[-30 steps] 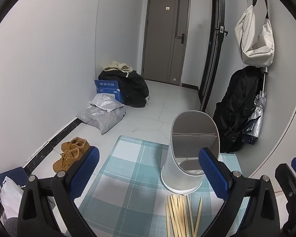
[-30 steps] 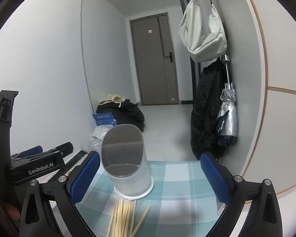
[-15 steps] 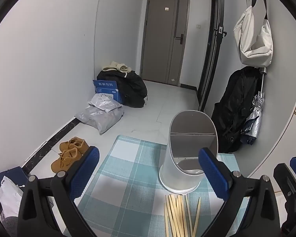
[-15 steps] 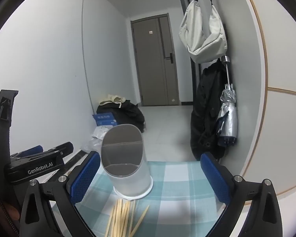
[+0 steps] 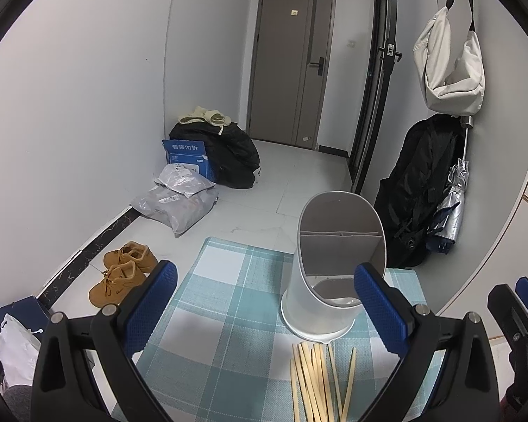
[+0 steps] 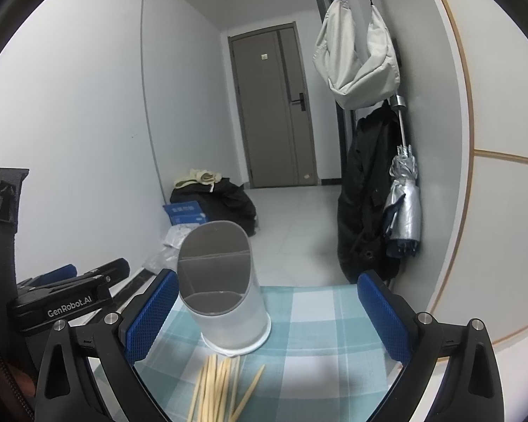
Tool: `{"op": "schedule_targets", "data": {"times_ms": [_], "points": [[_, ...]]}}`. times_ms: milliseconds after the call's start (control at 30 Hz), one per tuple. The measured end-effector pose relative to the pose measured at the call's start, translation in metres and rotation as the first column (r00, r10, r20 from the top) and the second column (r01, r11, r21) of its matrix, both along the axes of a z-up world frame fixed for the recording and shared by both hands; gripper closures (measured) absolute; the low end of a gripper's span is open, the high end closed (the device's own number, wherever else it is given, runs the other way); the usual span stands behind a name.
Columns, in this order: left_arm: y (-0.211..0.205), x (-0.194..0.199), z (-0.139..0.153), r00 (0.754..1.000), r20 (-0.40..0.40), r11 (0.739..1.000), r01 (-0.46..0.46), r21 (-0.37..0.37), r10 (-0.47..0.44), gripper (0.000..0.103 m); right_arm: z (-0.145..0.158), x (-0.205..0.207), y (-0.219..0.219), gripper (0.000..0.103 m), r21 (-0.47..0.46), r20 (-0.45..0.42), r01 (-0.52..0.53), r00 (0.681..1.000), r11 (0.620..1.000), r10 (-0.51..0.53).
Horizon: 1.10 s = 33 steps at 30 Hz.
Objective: Organize utensils
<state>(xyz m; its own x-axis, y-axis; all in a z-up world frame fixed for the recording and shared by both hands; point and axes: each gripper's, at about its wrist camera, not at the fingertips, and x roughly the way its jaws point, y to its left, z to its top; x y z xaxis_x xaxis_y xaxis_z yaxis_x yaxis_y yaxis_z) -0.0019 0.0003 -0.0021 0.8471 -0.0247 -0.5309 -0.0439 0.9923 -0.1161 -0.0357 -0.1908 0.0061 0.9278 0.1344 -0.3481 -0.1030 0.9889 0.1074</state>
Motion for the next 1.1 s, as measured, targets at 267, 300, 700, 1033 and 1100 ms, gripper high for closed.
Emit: {"op": "schedule_targets", "data": {"times_ms": [267,300,700,1033,1100], "points": [[0.0009,0.0001,-0.0007,1.0,-0.002,1.0,-0.001,-0.005,0.001,0.004,0.0009,-0.0005,0.0014,0.001,0.006,-0.001,-0.005,1.0,1.0,0.005],[0.001,0.0001,-0.001,1.0,-0.004,1.0,-0.003,-0.005,0.003,0.004,0.0006,0.0002,0.0004,0.001,0.011,-0.002,-0.012,1.0,1.0,0.012],[0.0061,0.0023,-0.0035,1.0,-0.014,1.0,-0.023,-0.014,0.023,0.004,0.0004,0.0006,0.001,0.001,0.011,0.004,-0.018,1.0,1.0,0.018],[0.0039,0.0029,-0.0052,1.0,-0.017,1.0,-0.02,-0.007,0.02,0.004,0.0002,0.0006,0.0007,0.001,0.017,0.001,-0.022,1.0,1.0,0.022],[0.0044,0.0039,-0.0058,1.0,-0.02,1.0,-0.024,-0.008,0.024,0.004,-0.0001,-0.0002,0.0007,0.001,0.017,0.001,-0.021,1.0,1.0,0.021]]}}
